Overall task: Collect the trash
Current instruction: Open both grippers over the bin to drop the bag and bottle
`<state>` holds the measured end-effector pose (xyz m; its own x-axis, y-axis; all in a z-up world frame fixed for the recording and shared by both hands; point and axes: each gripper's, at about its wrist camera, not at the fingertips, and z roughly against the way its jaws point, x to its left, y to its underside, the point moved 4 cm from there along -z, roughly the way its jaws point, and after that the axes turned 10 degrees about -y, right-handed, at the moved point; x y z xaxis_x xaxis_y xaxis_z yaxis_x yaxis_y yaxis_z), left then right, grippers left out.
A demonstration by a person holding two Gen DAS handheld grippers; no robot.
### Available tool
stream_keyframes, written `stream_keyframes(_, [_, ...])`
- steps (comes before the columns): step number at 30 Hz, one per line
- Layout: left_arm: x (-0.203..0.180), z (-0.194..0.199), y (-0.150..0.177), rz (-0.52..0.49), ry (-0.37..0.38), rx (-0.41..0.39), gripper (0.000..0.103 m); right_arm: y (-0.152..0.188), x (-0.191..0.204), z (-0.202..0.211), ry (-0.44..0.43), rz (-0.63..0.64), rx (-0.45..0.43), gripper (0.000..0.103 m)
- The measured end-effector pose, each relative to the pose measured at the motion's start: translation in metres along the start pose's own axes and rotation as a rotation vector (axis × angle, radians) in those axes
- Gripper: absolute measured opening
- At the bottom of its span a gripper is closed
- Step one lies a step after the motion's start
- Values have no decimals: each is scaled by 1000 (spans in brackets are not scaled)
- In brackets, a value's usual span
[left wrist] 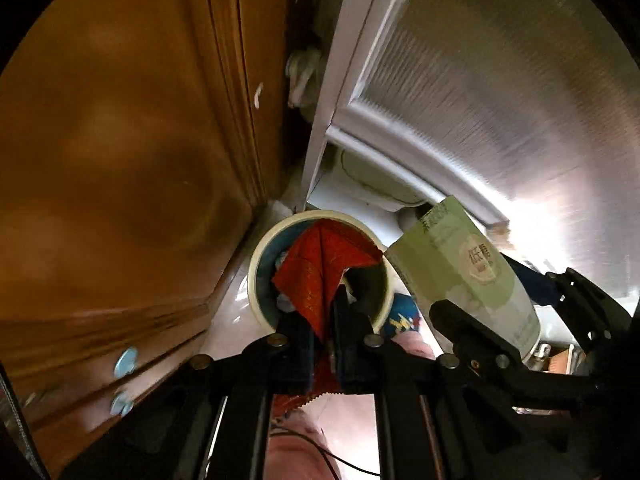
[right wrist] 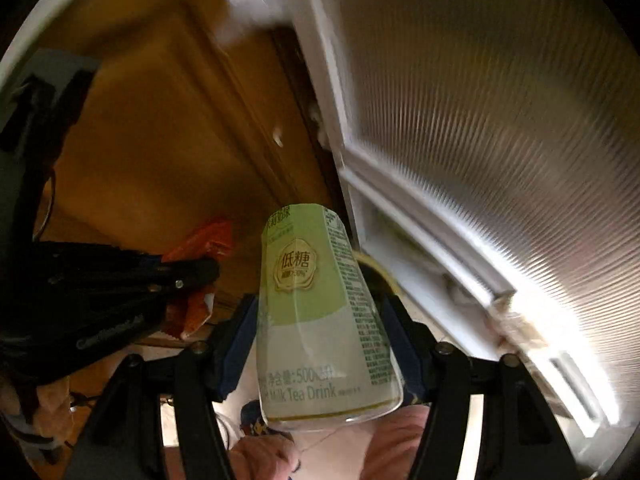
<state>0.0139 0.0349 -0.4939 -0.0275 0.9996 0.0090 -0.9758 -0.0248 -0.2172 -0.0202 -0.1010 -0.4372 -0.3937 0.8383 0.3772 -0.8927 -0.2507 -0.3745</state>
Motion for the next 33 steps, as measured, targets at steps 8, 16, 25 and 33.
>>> stream_keyframes(8, [-1, -77, 1, -26, -32, 10, 38, 29, -57, -91, -25, -169, 57, 67])
stream_keyframes(16, [8, -103, 10, -12, -38, 72, 81, 48, -78, -115, -40, -258, 69, 74])
stream_keyframes(25, [14, -79, 9, -8, -60, 58, 83, 33, -64, -97, -10, -234, 53, 75])
stream_keyframes(33, [15, -7, 1, -4, -61, 13, 85, 13, -44, -45, 6, -227, 37, 75])
